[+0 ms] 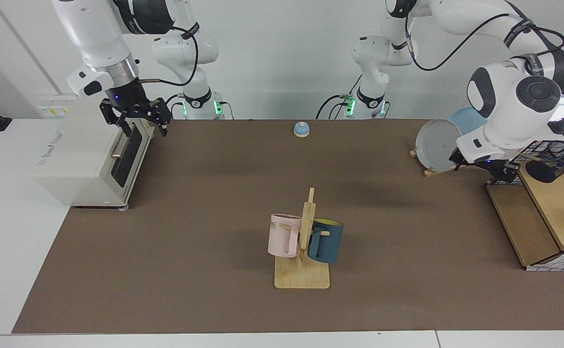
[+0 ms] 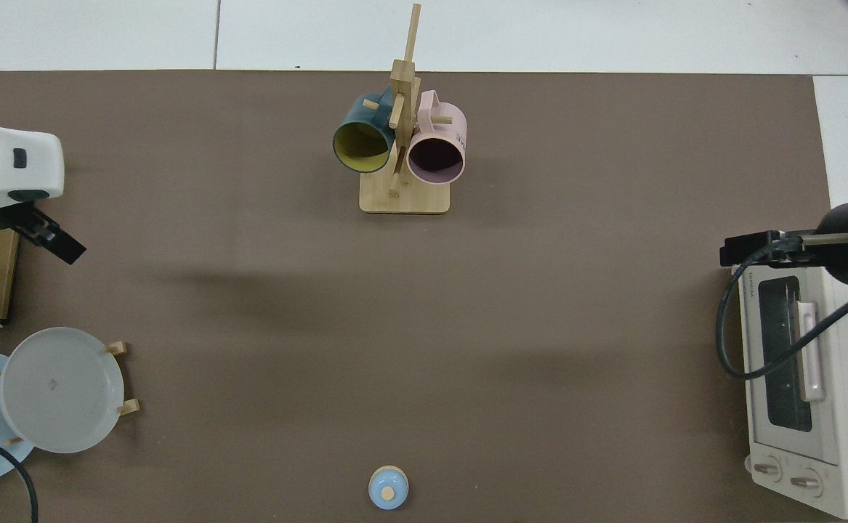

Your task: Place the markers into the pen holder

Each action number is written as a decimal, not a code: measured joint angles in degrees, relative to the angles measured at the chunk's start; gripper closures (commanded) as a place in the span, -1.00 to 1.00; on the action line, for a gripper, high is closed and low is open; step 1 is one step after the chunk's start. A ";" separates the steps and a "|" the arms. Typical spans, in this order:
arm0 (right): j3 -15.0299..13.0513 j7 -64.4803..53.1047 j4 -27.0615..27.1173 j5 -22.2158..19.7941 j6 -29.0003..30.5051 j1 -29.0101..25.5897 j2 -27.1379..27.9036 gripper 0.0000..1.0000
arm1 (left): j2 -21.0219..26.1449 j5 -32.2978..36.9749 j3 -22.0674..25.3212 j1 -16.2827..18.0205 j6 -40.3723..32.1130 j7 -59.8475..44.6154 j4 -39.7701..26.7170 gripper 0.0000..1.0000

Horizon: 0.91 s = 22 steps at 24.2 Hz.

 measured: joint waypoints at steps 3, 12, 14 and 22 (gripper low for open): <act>0.00 0.00 0.00 0.00 0.00 0.00 0.00 -1.00 | -0.95 -2.86 -2.15 0.03 0.04 -6.23 -1.88 -1.00; 0.00 0.00 0.00 0.00 0.00 0.00 0.00 -1.00 | -2.05 -4.12 -6.30 1.12 1.43 -15.11 -2.30 -1.00; 0.00 0.00 0.00 0.00 0.00 0.00 0.00 -1.00 | -2.28 -4.38 -7.29 2.23 1.84 -15.17 -1.29 -1.00; 0.00 0.00 0.00 0.00 0.00 0.00 0.00 -1.00 | -5.47 -6.32 -8.54 3.71 -2.15 -19.10 2.61 -1.00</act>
